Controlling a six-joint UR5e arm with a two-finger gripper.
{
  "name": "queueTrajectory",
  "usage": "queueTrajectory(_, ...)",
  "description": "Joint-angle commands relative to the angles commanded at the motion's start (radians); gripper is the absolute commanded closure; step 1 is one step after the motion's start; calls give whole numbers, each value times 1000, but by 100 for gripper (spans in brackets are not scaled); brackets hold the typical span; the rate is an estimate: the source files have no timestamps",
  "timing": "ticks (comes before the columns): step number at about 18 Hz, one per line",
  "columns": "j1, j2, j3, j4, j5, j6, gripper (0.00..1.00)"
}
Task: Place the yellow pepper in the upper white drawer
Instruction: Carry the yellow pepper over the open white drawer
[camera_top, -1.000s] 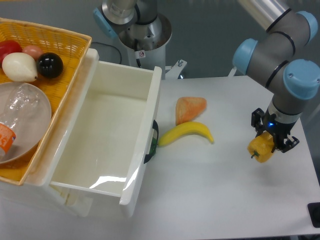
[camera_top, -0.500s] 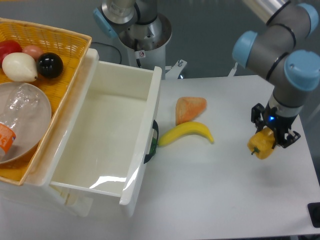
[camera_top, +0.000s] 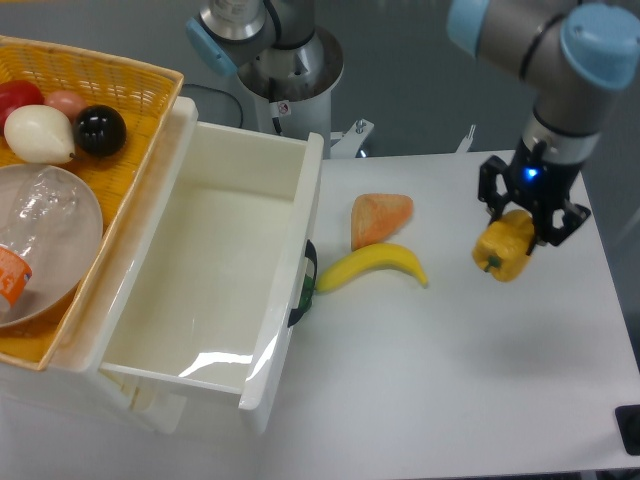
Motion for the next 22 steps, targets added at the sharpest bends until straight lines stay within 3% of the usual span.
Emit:
queueTrajectory(8,-77,104,-38,2,-107,-172,67)
queueTrajectory(22,-252,161,-103,12,-197,-420,67)
